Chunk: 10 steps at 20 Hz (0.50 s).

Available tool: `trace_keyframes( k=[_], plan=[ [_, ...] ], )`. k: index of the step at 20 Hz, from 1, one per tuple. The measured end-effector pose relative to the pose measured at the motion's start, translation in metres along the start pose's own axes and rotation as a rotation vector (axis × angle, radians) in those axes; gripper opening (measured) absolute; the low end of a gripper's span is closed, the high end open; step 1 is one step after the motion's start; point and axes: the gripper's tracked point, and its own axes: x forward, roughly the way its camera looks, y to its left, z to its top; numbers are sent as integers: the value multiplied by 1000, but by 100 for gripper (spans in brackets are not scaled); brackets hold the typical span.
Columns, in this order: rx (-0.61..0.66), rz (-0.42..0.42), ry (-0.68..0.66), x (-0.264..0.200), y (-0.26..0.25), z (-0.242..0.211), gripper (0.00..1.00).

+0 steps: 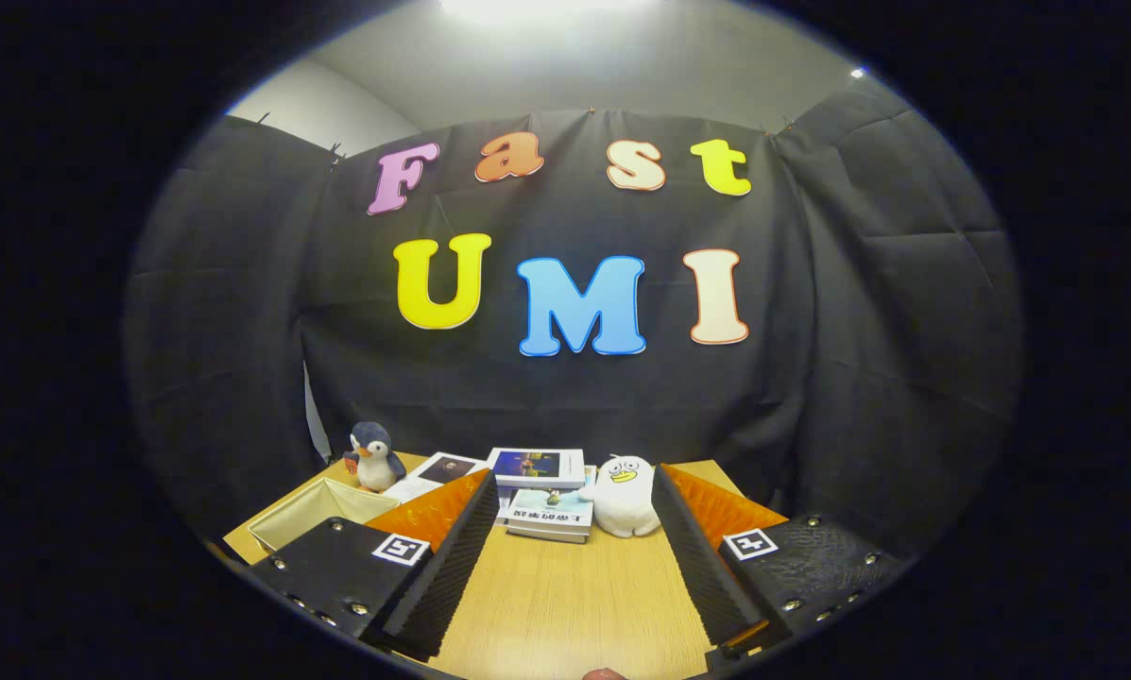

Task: Open the storage box then place both shoes into the box .Put the left shoe in first, then the right shoe, with the right side of both shoes facing outward in a uniform manner.

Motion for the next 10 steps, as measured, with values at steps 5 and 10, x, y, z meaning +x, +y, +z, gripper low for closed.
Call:
trace_keyframes(
  k=[5, 10],
  plan=[
    [-37, -17, -36, 5, -3, 4, 98],
    [-6, -14, -82, 3, -7, 16, 98]
  ],
)
